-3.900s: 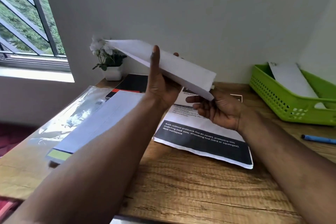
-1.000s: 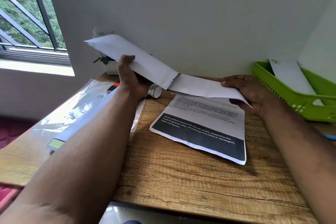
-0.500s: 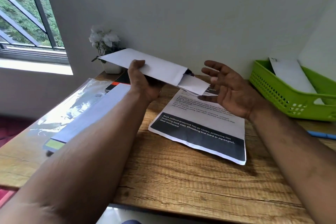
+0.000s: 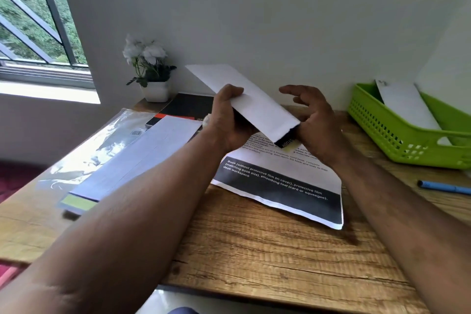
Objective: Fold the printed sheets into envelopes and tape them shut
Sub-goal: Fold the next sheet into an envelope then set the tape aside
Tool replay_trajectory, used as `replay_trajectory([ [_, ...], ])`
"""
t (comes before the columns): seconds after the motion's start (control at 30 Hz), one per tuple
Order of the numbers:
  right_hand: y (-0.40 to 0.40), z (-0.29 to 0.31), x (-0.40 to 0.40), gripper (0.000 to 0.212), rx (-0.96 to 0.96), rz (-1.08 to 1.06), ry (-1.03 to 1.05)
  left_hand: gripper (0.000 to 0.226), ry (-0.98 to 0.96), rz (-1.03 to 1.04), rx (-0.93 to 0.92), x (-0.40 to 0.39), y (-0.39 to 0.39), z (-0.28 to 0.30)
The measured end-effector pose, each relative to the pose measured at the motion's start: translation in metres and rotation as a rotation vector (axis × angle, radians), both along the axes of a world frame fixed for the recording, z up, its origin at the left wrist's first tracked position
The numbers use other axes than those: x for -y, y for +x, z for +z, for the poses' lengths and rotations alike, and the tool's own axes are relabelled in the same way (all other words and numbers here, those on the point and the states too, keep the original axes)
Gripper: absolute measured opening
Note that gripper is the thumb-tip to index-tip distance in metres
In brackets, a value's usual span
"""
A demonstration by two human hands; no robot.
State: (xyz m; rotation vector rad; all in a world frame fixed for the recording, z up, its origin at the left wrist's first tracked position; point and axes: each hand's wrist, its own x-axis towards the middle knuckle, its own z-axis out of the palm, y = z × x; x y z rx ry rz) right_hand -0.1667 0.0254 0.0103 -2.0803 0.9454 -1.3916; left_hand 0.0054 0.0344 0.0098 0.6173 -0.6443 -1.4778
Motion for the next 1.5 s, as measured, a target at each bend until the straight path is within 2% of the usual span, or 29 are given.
replay_trajectory([
  [0.13,0.004,-0.001,-0.003,0.060,-0.101,-0.032,-0.072,0.036,0.033,0.012,0.041,0.000,-0.002,0.003],
  [0.23,-0.005,0.008,-0.009,0.065,-0.156,0.105,0.018,0.037,0.053,0.084,0.042,0.003,0.013,0.007],
  [0.3,-0.015,0.015,-0.011,0.077,-0.249,0.221,0.134,0.041,0.070,0.137,0.066,0.005,0.024,0.010],
  [0.4,-0.023,0.020,-0.011,0.088,-0.443,0.302,0.202,0.025,0.084,0.137,0.124,0.002,0.036,0.014],
  [0.43,-0.022,0.019,-0.011,0.084,-0.427,0.318,0.219,0.021,0.094,0.120,0.133,0.000,0.037,0.015],
  [0.5,-0.020,0.016,-0.012,0.065,-0.273,0.346,0.284,0.019,0.083,0.119,0.160,-0.001,0.034,0.015],
  [0.63,-0.028,0.013,-0.001,0.029,-0.112,0.348,0.318,0.033,-0.034,0.144,0.219,0.003,0.019,0.008],
  [0.83,-0.038,0.014,0.008,0.011,0.020,0.428,0.538,0.023,-0.015,0.161,0.307,0.005,-0.009,0.000],
  [0.93,-0.032,0.007,0.015,0.016,0.197,0.303,0.644,0.022,0.048,-0.042,0.423,-0.002,-0.014,0.000],
  [1.0,-0.027,0.003,0.018,0.027,0.304,0.225,0.699,0.021,0.097,-0.140,0.474,-0.005,-0.018,0.000],
  [1.1,-0.022,0.000,0.021,0.047,0.366,0.201,0.766,0.025,0.128,-0.143,0.484,-0.002,-0.021,-0.001],
  [1.2,-0.019,-0.001,0.022,0.064,0.399,0.185,0.827,0.015,0.140,-0.170,0.543,-0.004,-0.021,-0.003],
  [1.37,-0.021,-0.002,0.021,0.043,0.437,0.141,0.887,0.016,0.168,-0.235,0.656,-0.003,-0.021,-0.005],
  [1.5,-0.021,-0.001,0.020,0.046,0.535,0.164,0.975,0.009,0.209,-0.328,0.696,-0.009,-0.020,-0.001],
])
